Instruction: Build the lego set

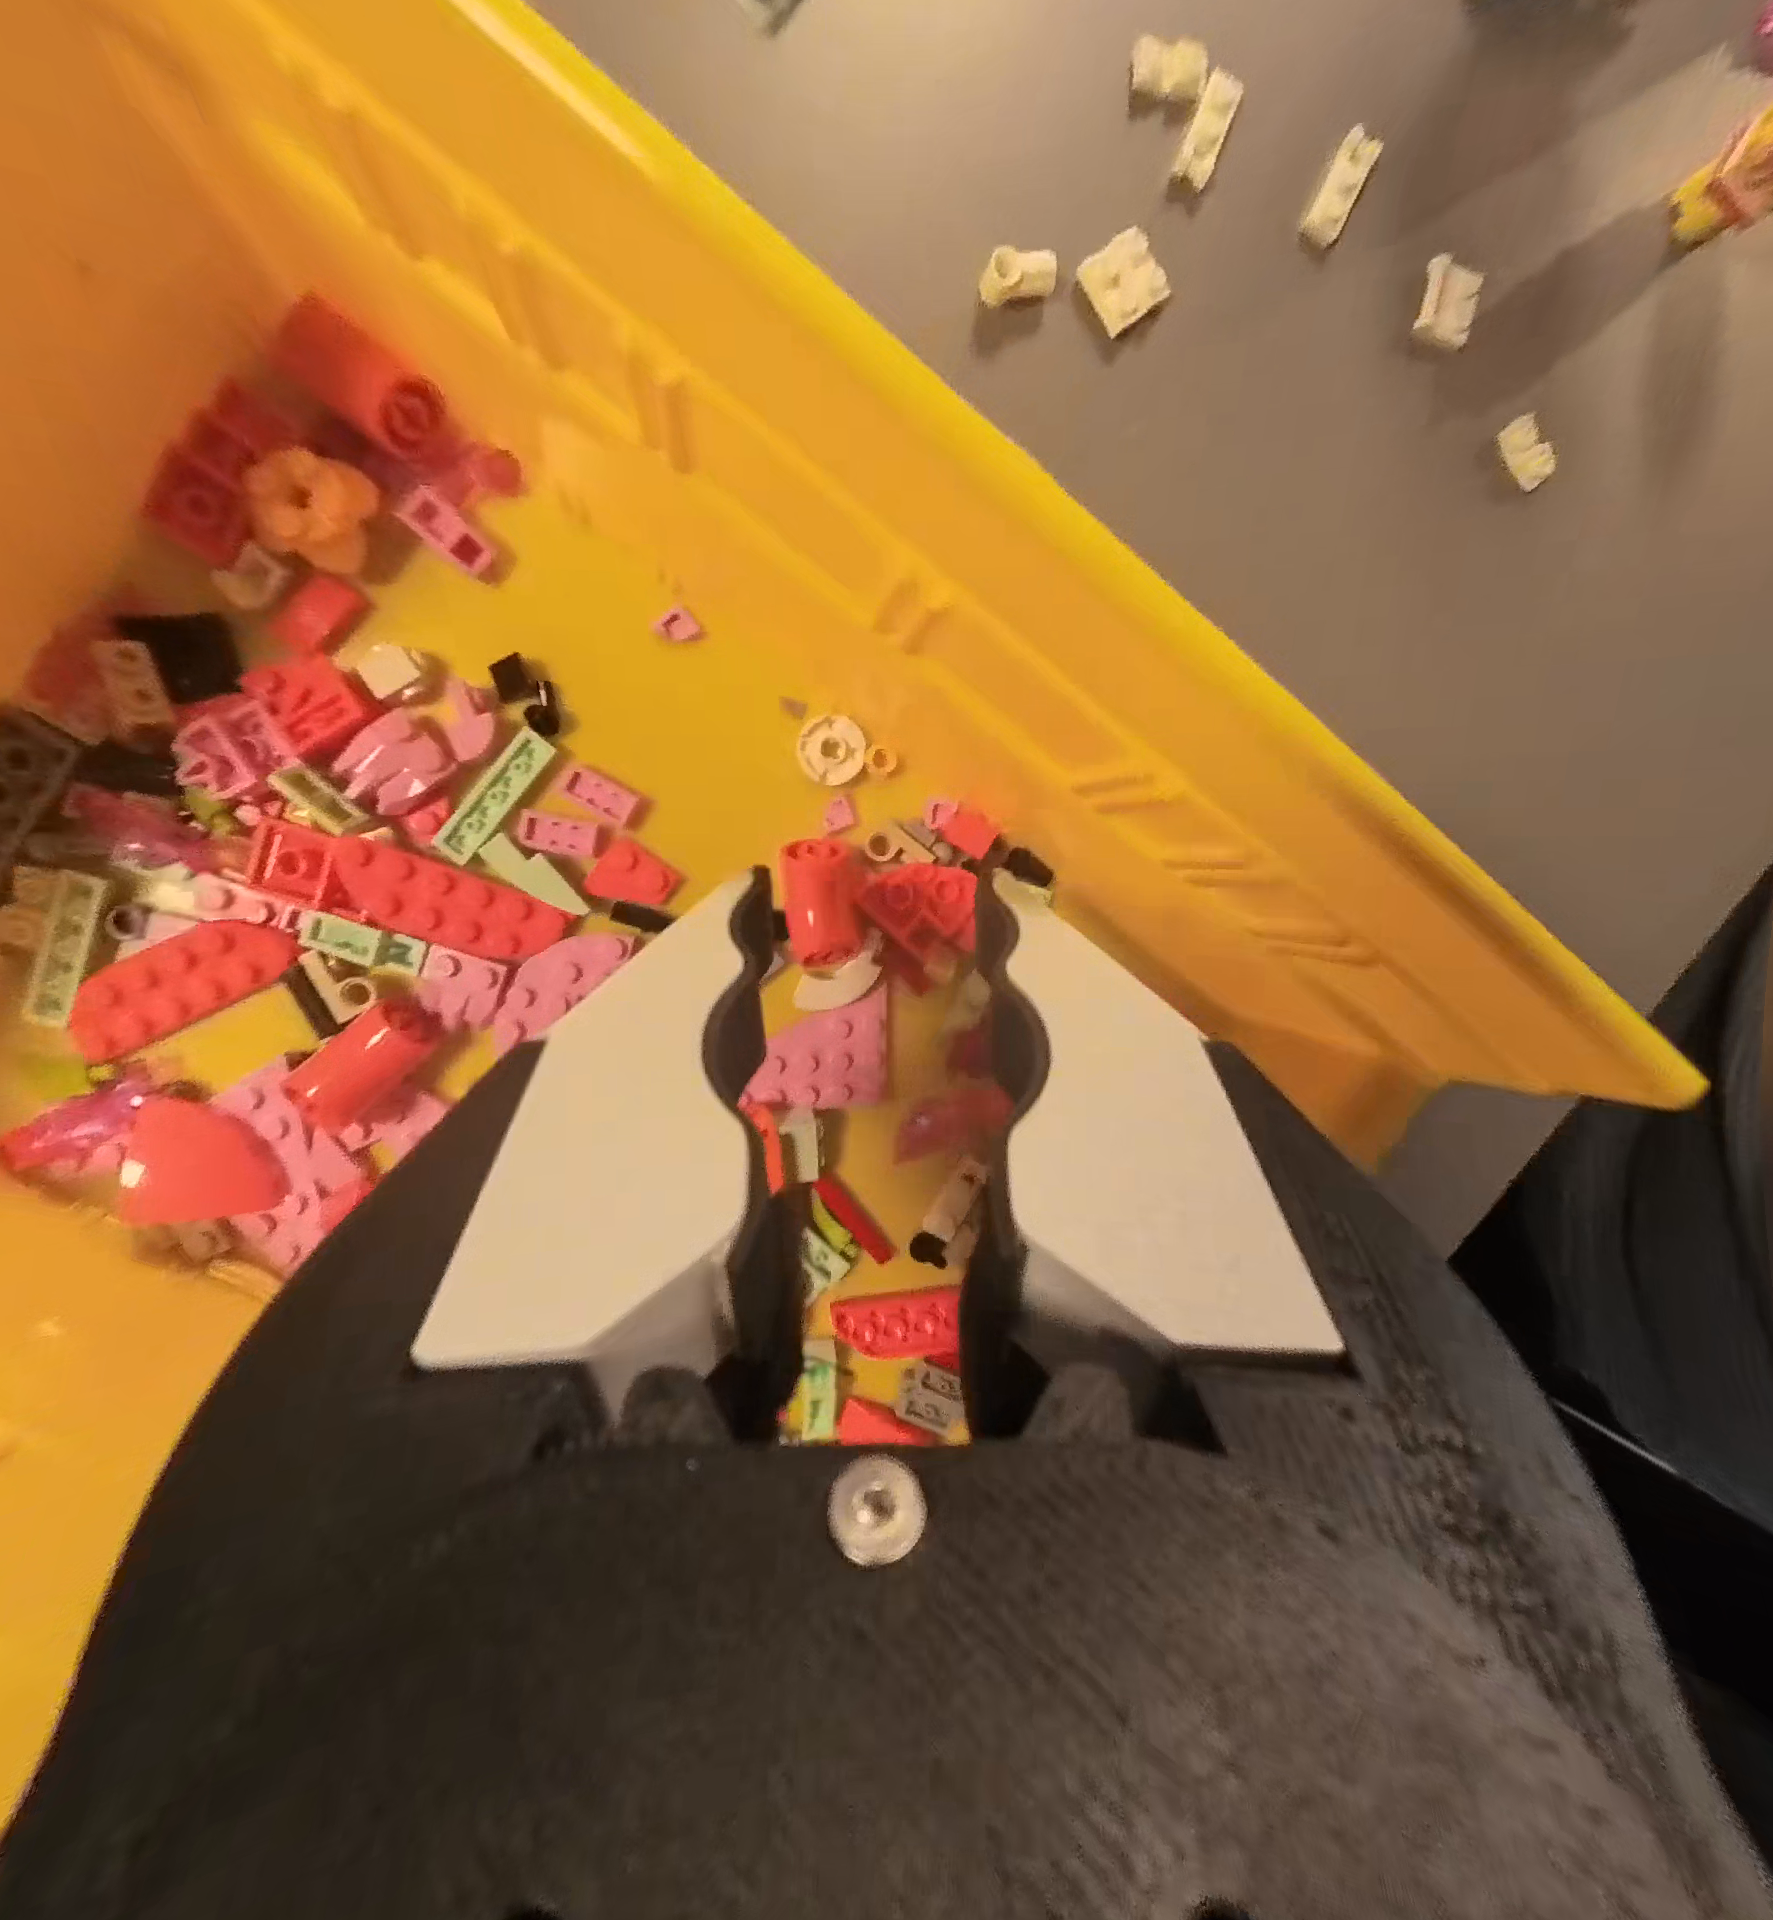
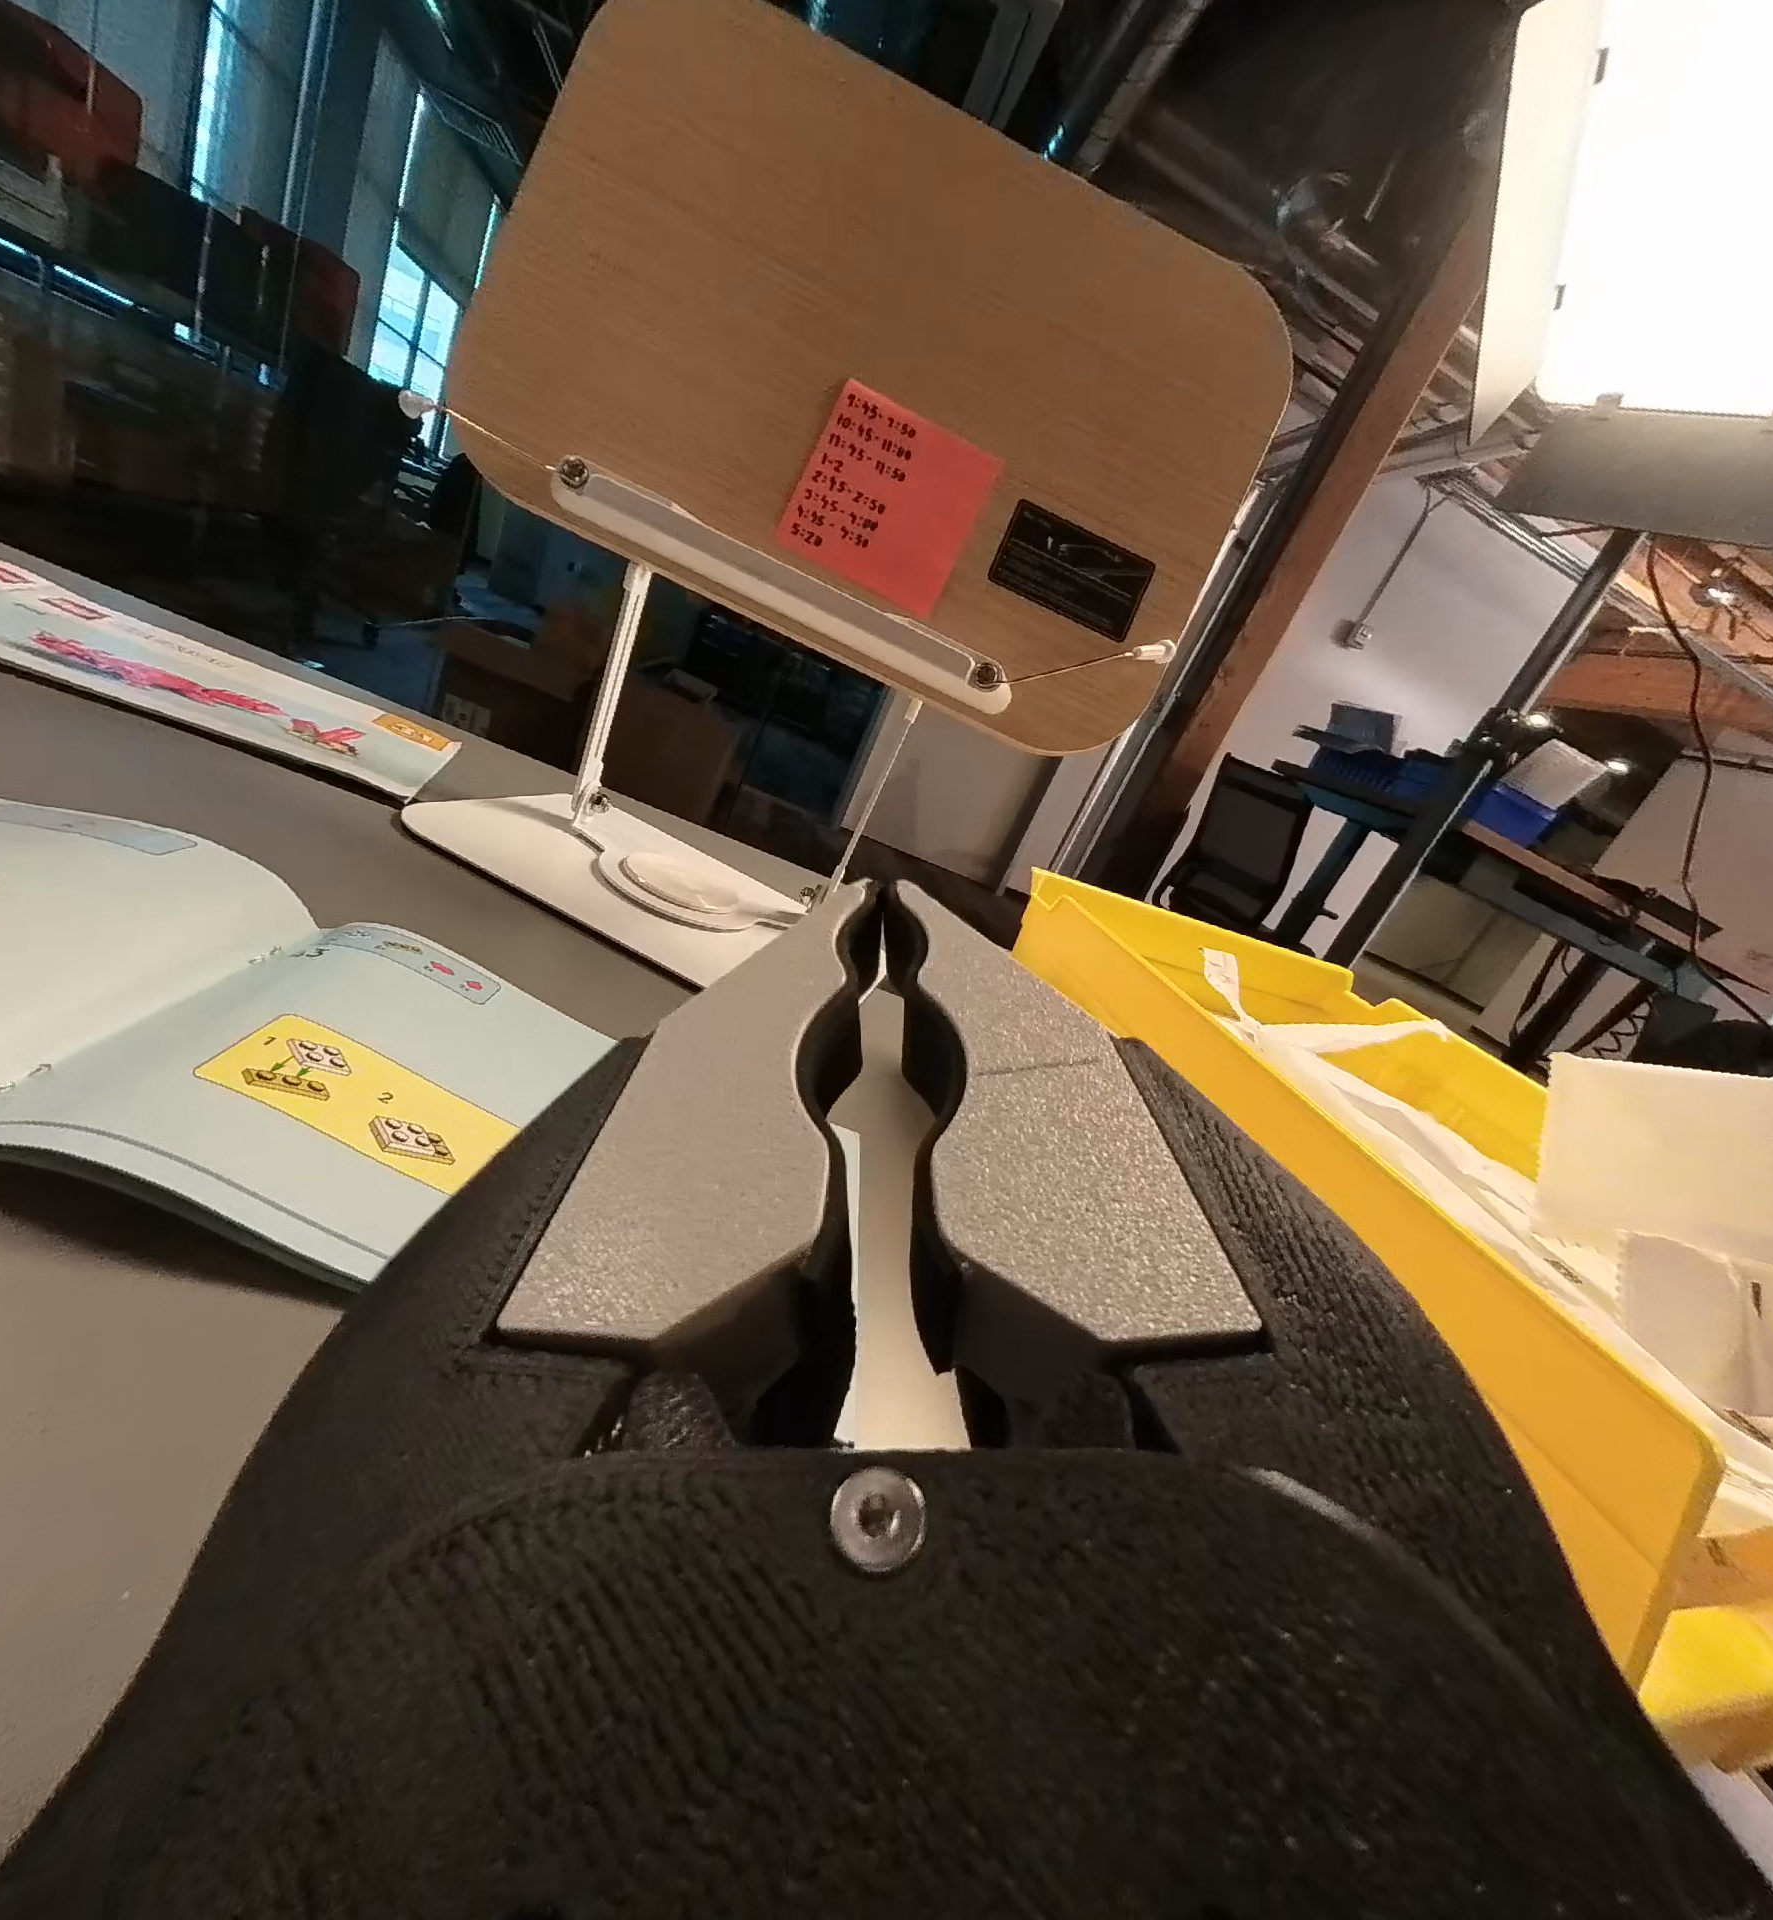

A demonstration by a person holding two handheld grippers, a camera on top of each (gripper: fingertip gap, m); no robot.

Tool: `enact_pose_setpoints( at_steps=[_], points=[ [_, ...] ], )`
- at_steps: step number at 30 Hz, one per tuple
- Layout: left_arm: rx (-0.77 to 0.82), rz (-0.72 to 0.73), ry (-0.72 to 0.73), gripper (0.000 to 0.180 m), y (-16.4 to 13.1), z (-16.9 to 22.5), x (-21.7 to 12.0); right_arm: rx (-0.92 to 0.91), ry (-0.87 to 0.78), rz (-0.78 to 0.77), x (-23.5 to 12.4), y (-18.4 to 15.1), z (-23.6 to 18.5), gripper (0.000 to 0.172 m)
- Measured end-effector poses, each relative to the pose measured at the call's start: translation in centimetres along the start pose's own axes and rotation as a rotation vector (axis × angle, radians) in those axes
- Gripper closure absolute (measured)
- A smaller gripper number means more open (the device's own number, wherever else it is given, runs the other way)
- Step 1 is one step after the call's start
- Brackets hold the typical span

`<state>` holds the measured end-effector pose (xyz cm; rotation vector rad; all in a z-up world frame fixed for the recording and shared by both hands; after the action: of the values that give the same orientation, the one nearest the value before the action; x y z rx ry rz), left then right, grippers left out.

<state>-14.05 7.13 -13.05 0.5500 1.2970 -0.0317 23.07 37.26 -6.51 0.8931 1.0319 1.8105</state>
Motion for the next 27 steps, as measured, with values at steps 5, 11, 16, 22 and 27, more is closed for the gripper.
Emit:
enact_pose_setpoints(
  at_steps=[5,11,16,22,27],
  points=[
    [-0.01,-0.195,0.022,0.136,-2.6,0.1,1.2,-0.014,0.002,-0.001,0.0,0.0,-0.1,0.172],
    [0.0,-0.317,-0.02,0.147,-6.0,1.6,-0.6,-0.005,0.008,0.005,0.0,0.1,-0.2,0.172],
    [0.07,-0.456,-0.082,0.154,-9.1,3.0,-0.8,-0.005,0.015,0.006,-0.1,0.1,-0.3,0.172],
    [0.133,-0.472,0.049,0.153,-9.1,1.2,-0.3,-0.008,0.023,0.008,0.0,0.2,-0.5,0.172],
    [0.02,-0.588,0.068,0.151,-10.5,-0.3,-1.7,-0.002,0.023,0.008,0.0,0.1,-0.5,0.172]
  ],
)
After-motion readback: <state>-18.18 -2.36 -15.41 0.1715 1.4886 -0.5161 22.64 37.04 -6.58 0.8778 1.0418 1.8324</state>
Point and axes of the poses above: each gripper's, where its closed fingertips meet, x out along the fingers, y out of its top, z = x × y across the jaws, the point moved 1 cm from there along -x, back along the fingers, and after that the axes turned 3 degrees about -z, right-handed, at the moved point
